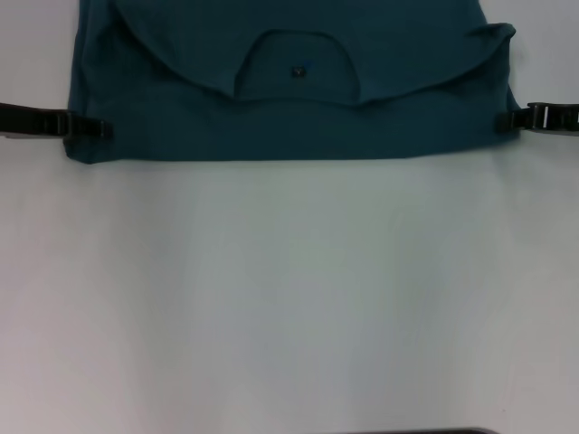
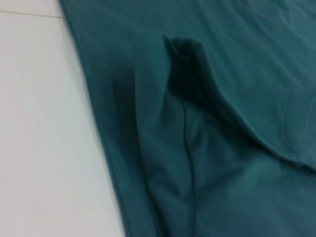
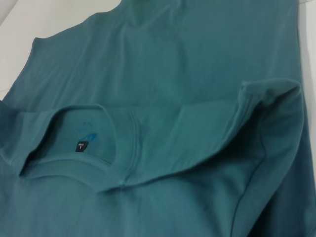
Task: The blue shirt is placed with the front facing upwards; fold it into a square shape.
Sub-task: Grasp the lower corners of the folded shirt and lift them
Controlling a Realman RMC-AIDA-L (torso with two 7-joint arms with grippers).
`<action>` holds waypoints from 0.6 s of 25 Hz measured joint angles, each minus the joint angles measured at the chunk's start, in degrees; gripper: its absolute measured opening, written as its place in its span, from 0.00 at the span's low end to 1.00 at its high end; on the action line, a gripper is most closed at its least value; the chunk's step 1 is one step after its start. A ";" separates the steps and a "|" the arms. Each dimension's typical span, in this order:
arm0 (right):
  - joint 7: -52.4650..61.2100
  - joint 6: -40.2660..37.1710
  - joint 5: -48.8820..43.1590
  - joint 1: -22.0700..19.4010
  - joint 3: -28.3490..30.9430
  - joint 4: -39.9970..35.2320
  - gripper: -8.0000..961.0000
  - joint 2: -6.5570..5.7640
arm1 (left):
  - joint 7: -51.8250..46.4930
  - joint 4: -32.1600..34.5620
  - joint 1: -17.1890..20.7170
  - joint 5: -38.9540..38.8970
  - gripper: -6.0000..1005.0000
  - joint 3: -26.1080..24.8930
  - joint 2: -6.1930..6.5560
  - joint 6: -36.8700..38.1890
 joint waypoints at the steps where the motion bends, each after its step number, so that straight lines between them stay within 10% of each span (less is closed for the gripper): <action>1: 0.00 -0.03 0.00 -0.02 0.00 0.00 0.05 -0.03 | 0.08 -0.03 -0.02 0.00 0.60 0.00 -0.07 0.01; 15: 0.00 -0.35 -0.06 -0.16 0.00 0.00 0.05 -0.06 | 0.57 -0.59 0.19 0.10 0.60 0.14 -0.99 -1.49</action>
